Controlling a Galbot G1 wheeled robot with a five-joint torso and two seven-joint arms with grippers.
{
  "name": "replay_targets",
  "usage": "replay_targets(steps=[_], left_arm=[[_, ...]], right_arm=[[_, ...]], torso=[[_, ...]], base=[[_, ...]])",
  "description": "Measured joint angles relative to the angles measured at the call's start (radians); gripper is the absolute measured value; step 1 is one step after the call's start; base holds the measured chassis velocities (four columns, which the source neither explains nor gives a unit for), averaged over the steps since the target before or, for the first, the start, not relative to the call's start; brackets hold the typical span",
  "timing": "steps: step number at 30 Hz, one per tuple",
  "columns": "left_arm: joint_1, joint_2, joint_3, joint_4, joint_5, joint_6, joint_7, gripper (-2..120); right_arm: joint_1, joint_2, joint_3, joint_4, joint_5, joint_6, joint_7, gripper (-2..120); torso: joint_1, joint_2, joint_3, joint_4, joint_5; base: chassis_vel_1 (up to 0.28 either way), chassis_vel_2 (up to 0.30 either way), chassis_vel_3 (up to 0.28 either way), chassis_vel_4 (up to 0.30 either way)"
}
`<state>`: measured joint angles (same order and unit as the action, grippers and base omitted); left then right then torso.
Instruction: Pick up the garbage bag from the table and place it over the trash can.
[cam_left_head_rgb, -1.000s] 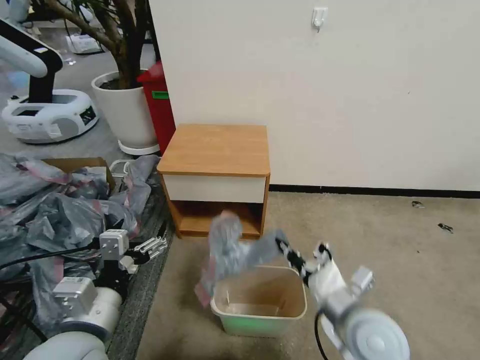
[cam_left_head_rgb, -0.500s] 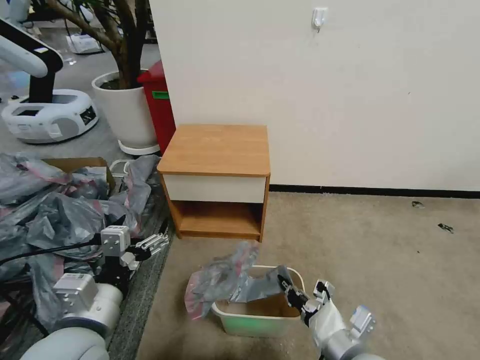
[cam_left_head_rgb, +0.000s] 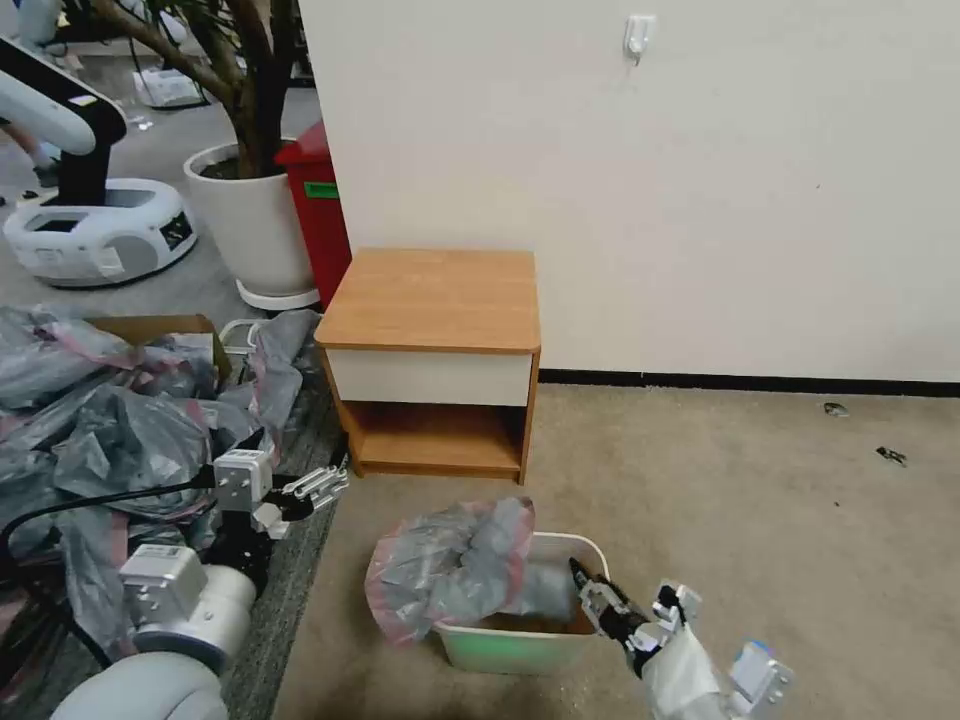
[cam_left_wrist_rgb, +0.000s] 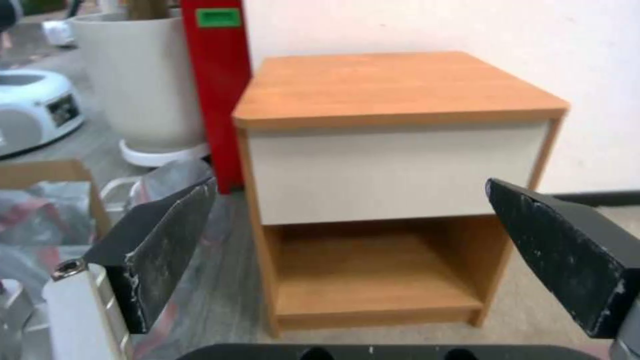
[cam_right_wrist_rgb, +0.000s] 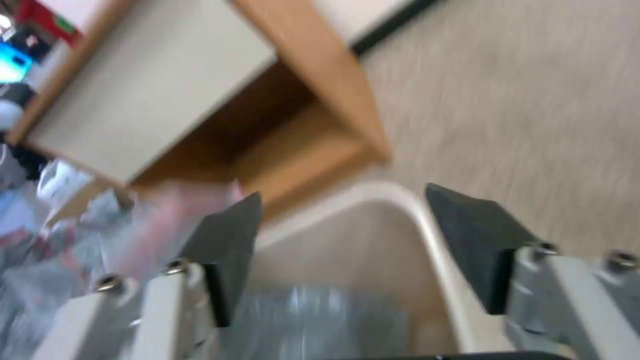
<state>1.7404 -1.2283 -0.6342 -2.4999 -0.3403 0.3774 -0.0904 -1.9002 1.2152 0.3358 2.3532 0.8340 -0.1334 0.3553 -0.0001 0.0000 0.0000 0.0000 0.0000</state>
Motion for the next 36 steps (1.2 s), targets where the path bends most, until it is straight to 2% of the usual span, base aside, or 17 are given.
replay_targets(steps=[2,4,7,8,12,13,18,19,22,27,30,33,35,36], left_arm=[[0.000,0.006,0.022,0.001,0.015,0.005,0.016,100],[0.000,0.011,0.031,0.004,0.022,0.009,0.024,100],[-0.005,0.049,0.092,0.027,0.070,0.017,0.046,100],[-0.005,0.049,0.092,0.027,0.070,0.017,0.046,100],[-0.043,0.105,0.207,0.083,0.130,0.040,0.052,100],[-0.043,0.105,0.207,0.083,0.130,0.040,0.052,100],[-0.111,0.122,0.328,0.173,0.145,0.086,-0.013,100],[-0.111,0.122,0.328,0.173,0.145,0.086,-0.013,100],[-0.139,0.086,0.416,0.250,0.141,0.113,-0.075,100],[-0.135,0.062,0.474,0.275,0.138,0.138,-0.132,95],[-0.132,0.050,0.509,0.280,0.128,0.188,-0.201,80],[-0.132,0.049,0.510,0.280,0.121,0.193,-0.217,75],[-0.133,0.048,0.502,0.280,0.109,0.195,-0.243,63],[-0.133,0.048,0.502,0.280,0.109,0.195,-0.243,63]], right_arm=[[0.000,0.015,0.018,0.015,-0.040,0.017,-0.016,80],[0.001,0.024,0.029,0.019,-0.055,0.021,-0.028,81],[0.019,0.058,0.075,0.021,-0.102,0.039,-0.071,96],[0.019,0.058,0.075,0.021,-0.102,0.039,-0.071,96],[0.053,0.097,0.095,0.019,-0.156,0.052,-0.086,100],[0.053,0.097,0.095,0.019,-0.156,0.052,-0.086,100],[0.065,0.113,0.100,0.019,-0.186,0.054,-0.087,100],[0.065,0.113,0.100,0.019,-0.186,0.054,-0.087,100],[0.055,0.118,0.104,0.018,-0.195,0.054,-0.087,100],[0.055,0.123,0.101,0.015,-0.195,0.054,-0.087,100],[0.048,0.134,0.096,0.011,-0.193,0.054,-0.086,100],[0.046,0.135,0.096,0.010,-0.193,0.054,-0.086,100],[0.043,0.135,0.095,0.007,-0.193,0.056,-0.086,100],[0.043,0.135,0.095,0.007,-0.193,0.056,-0.086,100]], torso=[[0.000,0.000,0.000,0.0001,0.0000],[0.000,0.000,0.000,0.0001,0.0001],[0.000,0.000,0.000,0.0001,0.0001],[0.000,0.000,0.000,0.0001,0.0001],[0.000,0.000,0.000,0.0000,0.0000],[0.000,0.000,0.000,0.0000,0.0000],[0.000,0.000,0.000,0.0000,0.0000],[0.000,0.000,0.000,0.0000,0.0000],[0.000,0.000,0.000,-0.0001,0.0000],[0.000,0.000,0.000,0.0001,0.0000],[0.000,0.000,0.000,0.0000,0.0000],[0.000,0.000,0.000,0.0000,0.0001],[0.000,0.000,0.000,0.0000,0.0001],[0.000,0.000,0.000,0.0000,0.0001]], base=[[0.000,0.000,0.000,0.000],[0.000,0.000,0.000,0.000],[0.000,0.000,0.000,0.000],[0.000,0.000,0.000,0.000],[0.000,0.000,0.000,0.000],[0.000,0.000,0.000,0.000],[0.000,0.000,0.000,0.000],[0.000,0.000,0.000,0.000],[0.000,0.000,0.000,0.000],[0.000,0.000,0.000,0.000],[0.000,0.000,0.000,0.000],[0.000,0.000,0.000,0.000],[0.000,0.000,0.000,0.000],[0.000,0.000,0.000,0.000]])
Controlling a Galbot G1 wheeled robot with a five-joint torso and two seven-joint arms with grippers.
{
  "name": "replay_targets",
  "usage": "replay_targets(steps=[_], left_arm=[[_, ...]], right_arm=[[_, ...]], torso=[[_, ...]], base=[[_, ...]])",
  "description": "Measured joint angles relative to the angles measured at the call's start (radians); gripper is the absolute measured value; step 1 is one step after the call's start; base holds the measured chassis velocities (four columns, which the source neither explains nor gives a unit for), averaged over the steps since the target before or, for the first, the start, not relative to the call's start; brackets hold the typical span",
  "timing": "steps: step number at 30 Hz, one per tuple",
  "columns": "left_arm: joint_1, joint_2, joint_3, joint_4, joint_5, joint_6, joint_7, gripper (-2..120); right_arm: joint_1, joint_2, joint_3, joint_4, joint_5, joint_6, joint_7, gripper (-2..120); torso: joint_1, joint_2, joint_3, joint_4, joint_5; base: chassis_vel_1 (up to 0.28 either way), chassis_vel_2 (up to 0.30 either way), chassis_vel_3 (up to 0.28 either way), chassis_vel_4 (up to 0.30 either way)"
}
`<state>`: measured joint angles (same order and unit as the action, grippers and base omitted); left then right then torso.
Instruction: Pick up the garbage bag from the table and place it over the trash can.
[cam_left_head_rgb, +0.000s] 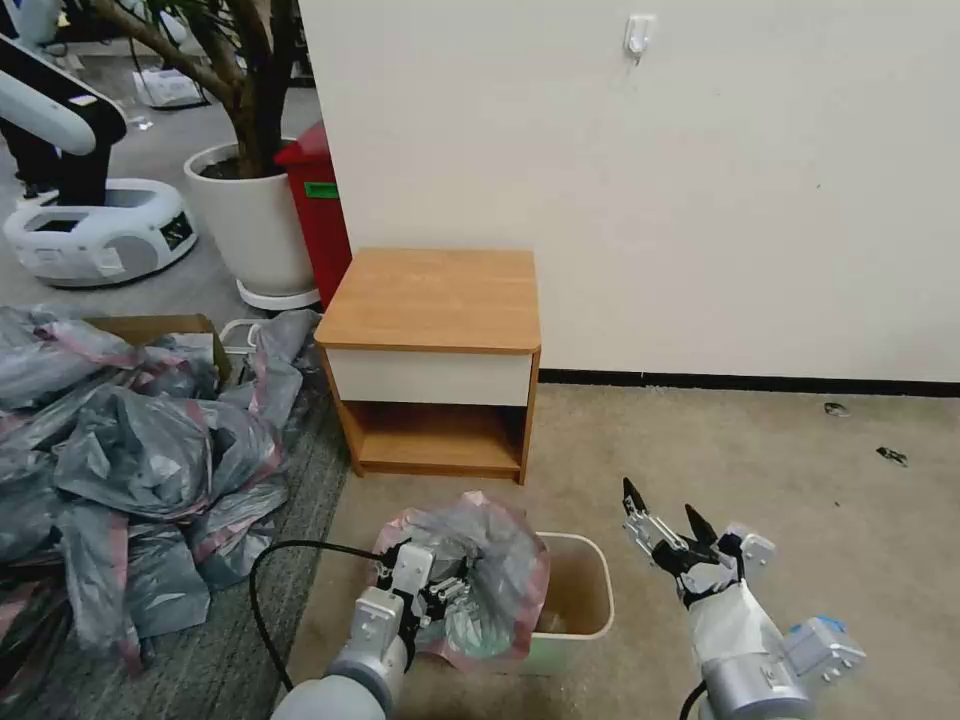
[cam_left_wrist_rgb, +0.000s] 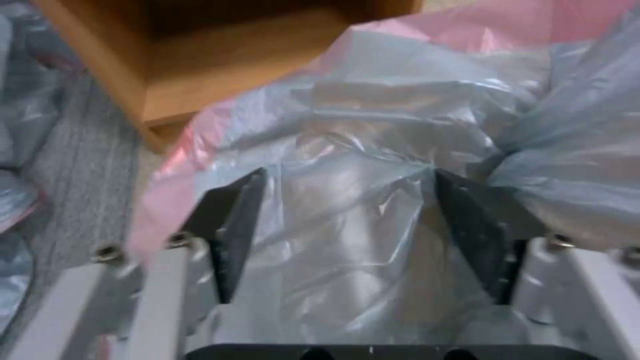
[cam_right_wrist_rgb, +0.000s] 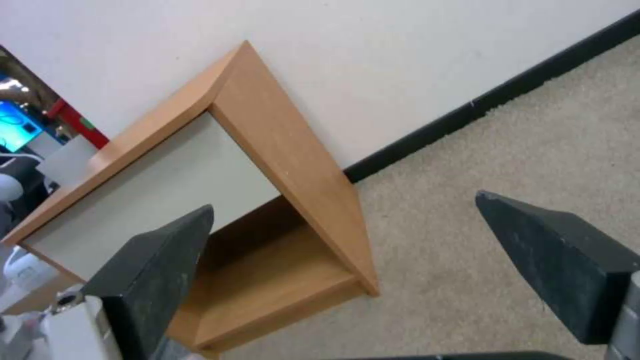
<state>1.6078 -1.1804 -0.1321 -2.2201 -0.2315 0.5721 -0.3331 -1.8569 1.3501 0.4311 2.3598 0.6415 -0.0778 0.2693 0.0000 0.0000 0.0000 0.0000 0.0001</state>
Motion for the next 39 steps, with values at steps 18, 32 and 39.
replay_targets(steps=[18,32,39], left_arm=[[0.039,-0.005,-0.107,-0.054,-0.037,-0.004,0.016,64],[0.004,-0.014,-0.039,0.000,-0.038,-0.002,0.028,57],[-0.009,-0.014,-0.023,0.017,-0.037,0.006,0.025,55]], right_arm=[[-0.016,-0.006,-0.005,-0.026,-0.003,0.023,-0.003,100],[-0.024,-0.011,-0.003,-0.030,-0.003,0.037,-0.004,100],[-0.023,-0.010,-0.008,-0.037,-0.004,0.039,-0.005,100]], torso=[[0.000,0.000,0.000,0.0001,-0.0001],[0.000,0.000,0.000,0.0000,-0.0001],[0.000,0.000,0.000,0.0000,-0.0001]], base=[[0.000,0.000,0.000,0.000],[0.000,0.000,0.000,0.000],[0.000,0.000,0.000,0.000]])
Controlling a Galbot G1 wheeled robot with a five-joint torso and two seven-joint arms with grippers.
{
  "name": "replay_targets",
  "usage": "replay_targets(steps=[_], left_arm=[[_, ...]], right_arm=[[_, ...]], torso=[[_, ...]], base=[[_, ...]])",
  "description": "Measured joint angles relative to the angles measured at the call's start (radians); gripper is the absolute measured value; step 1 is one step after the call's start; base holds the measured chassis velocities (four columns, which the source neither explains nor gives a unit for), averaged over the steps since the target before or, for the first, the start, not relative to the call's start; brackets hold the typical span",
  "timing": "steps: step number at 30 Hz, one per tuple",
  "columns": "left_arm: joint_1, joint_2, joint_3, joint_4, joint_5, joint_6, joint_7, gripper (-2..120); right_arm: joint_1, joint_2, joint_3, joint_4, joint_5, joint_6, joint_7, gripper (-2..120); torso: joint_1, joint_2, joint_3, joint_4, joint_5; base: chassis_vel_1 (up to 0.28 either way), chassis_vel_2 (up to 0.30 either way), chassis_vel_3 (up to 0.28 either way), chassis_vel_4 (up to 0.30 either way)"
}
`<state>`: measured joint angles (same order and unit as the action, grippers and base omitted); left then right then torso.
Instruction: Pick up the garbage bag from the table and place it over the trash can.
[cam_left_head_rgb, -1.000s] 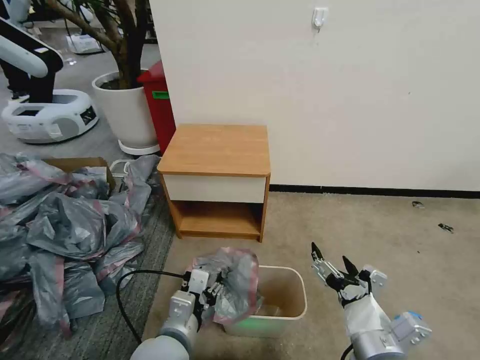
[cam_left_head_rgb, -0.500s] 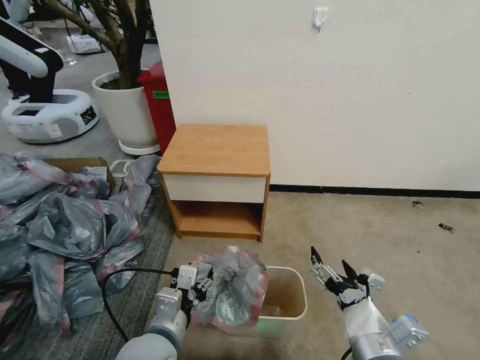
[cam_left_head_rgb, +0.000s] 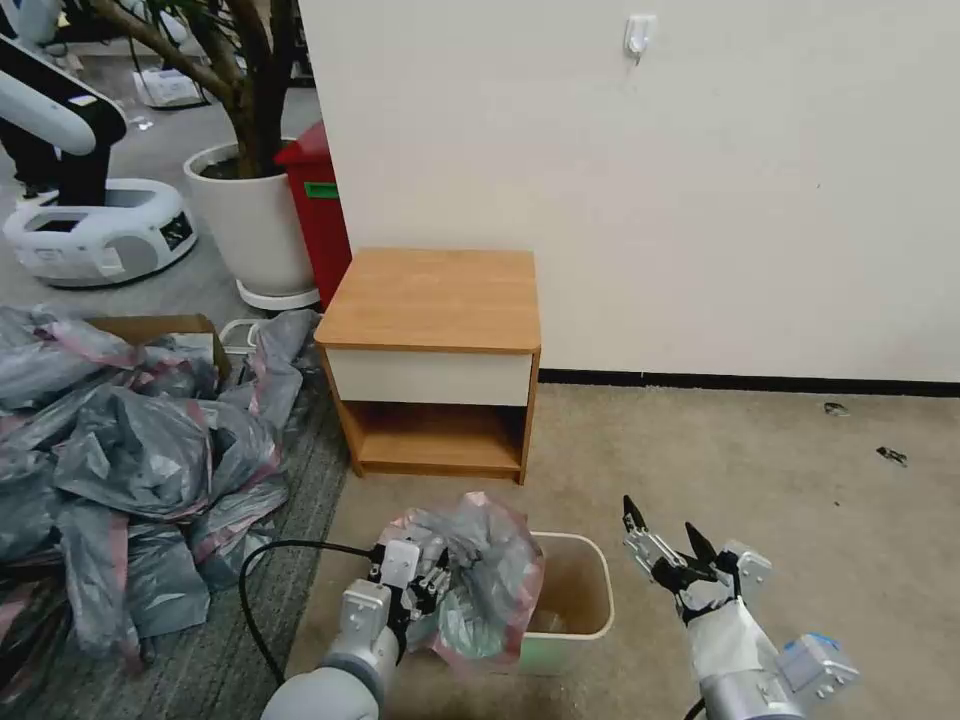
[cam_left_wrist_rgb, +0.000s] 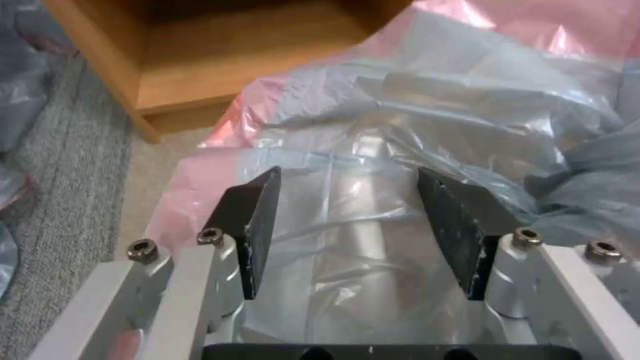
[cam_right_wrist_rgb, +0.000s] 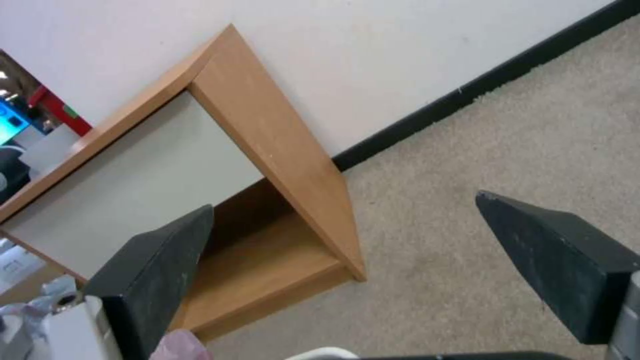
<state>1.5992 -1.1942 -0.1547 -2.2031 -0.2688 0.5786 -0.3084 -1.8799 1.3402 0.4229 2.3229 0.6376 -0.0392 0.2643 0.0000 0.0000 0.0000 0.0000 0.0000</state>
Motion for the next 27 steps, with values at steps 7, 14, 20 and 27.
replay_targets(steps=[7,14,20,27], left_arm=[[-0.026,-0.009,0.026,0.051,0.000,0.000,-0.004,35],[-0.052,-0.020,0.048,0.097,-0.016,0.000,-0.023,30],[-0.060,-0.025,0.054,0.108,-0.022,-0.005,-0.030,28],[-0.052,-0.021,0.049,0.101,-0.030,-0.080,-0.029,11]], right_arm=[[-0.002,0.002,0.002,-0.006,-0.003,0.004,0.000,100],[-0.006,0.003,0.004,-0.006,-0.005,0.006,0.000,100],[0.002,0.004,-0.017,-0.005,-0.032,-0.001,-0.011,100],[0.001,0.005,-0.053,0.019,-0.067,-0.094,-0.140,100]], torso=[[0.000,0.000,0.000,0.0000,0.0000],[0.000,0.000,0.000,0.0000,0.0000],[0.000,0.000,0.000,0.0001,0.0002],[0.000,0.000,0.000,-0.0001,-0.0005]], base=[[0.000,0.000,0.000,0.000],[0.000,0.000,0.000,0.000],[0.000,0.000,0.000,0.000],[0.000,0.000,0.000,0.000]])
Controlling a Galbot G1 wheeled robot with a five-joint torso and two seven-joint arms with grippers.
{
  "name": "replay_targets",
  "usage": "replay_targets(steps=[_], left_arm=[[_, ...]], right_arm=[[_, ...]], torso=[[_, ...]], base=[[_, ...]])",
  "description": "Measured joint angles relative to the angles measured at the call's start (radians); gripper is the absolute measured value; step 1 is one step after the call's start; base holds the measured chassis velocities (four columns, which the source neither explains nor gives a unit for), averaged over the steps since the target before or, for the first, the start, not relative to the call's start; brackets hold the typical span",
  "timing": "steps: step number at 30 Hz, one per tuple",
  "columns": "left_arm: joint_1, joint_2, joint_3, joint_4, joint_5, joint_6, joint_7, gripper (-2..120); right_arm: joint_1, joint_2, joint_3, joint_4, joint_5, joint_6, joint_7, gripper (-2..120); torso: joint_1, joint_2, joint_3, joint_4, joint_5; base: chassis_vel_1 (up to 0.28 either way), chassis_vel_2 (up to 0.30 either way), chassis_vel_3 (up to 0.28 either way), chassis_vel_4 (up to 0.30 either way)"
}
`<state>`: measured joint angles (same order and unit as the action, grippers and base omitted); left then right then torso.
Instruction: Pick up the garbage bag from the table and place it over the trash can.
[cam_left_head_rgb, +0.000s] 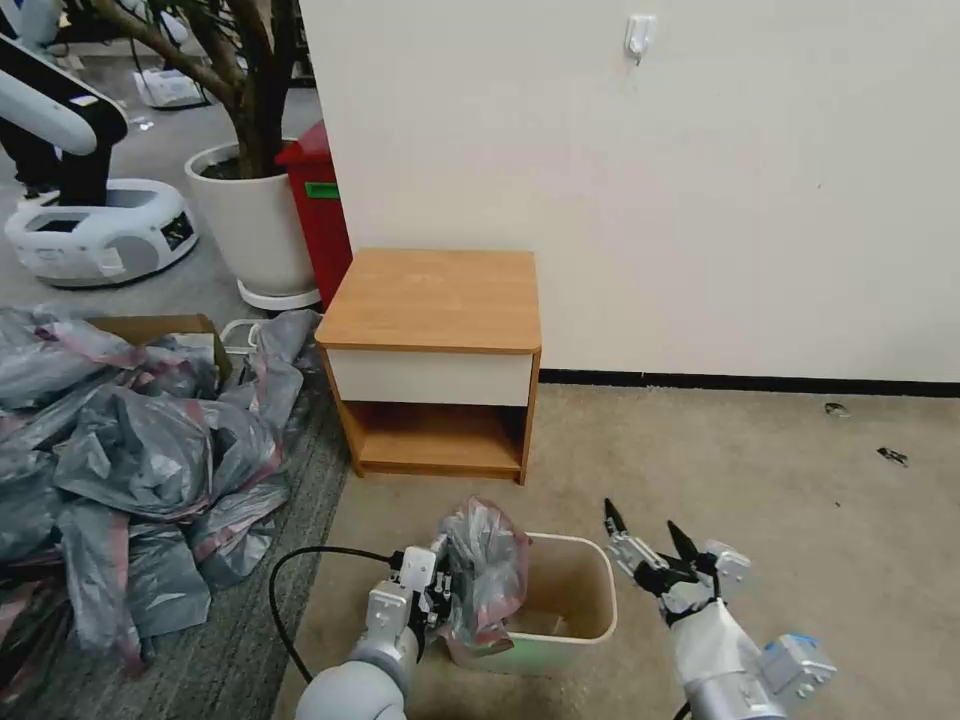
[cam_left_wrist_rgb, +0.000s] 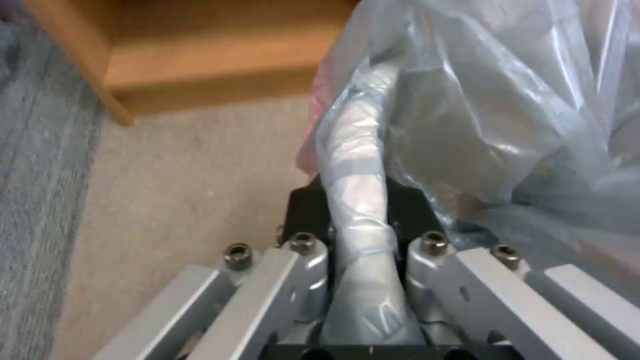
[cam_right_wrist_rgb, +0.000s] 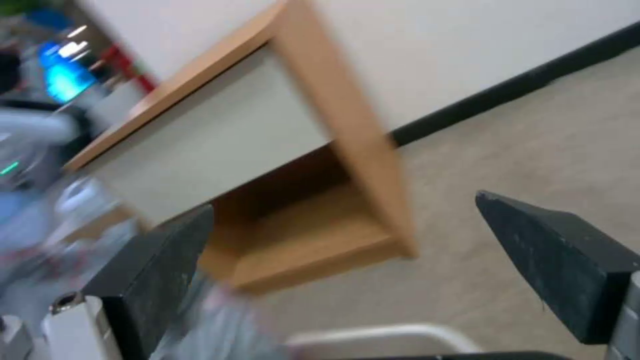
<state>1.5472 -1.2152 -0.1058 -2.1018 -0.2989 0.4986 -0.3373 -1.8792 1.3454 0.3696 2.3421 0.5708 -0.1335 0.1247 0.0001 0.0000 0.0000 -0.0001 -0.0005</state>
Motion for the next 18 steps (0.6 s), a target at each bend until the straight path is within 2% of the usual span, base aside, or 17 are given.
replay_targets(steps=[3,7,16,18], left_arm=[[0.000,0.001,-0.012,-0.009,-0.002,-0.055,0.012,7],[0.006,0.004,-0.024,-0.029,0.000,-0.105,0.030,7],[0.027,0.023,-0.068,-0.101,0.008,-0.167,0.084,7],[0.028,0.025,-0.078,-0.113,0.009,-0.173,0.095,7]], right_arm=[[0.000,-0.011,-0.021,0.007,0.042,-0.116,-0.069,100],[0.006,-0.012,-0.043,-0.003,0.099,-0.183,-0.093,100],[0.065,0.031,-0.063,-0.017,0.215,-0.237,-0.083,99],[0.087,0.045,-0.071,-0.031,0.238,-0.237,-0.064,95]], torso=[[0.000,0.000,0.000,0.0000,0.0002],[0.000,0.000,0.000,0.0000,0.0005],[0.000,0.000,0.000,0.0001,0.0003],[0.000,0.000,0.000,0.0001,0.0005]], base=[[0.000,0.000,0.000,0.000],[0.000,0.000,0.000,0.000],[0.000,0.000,0.000,0.000],[0.000,0.000,0.000,0.000]])
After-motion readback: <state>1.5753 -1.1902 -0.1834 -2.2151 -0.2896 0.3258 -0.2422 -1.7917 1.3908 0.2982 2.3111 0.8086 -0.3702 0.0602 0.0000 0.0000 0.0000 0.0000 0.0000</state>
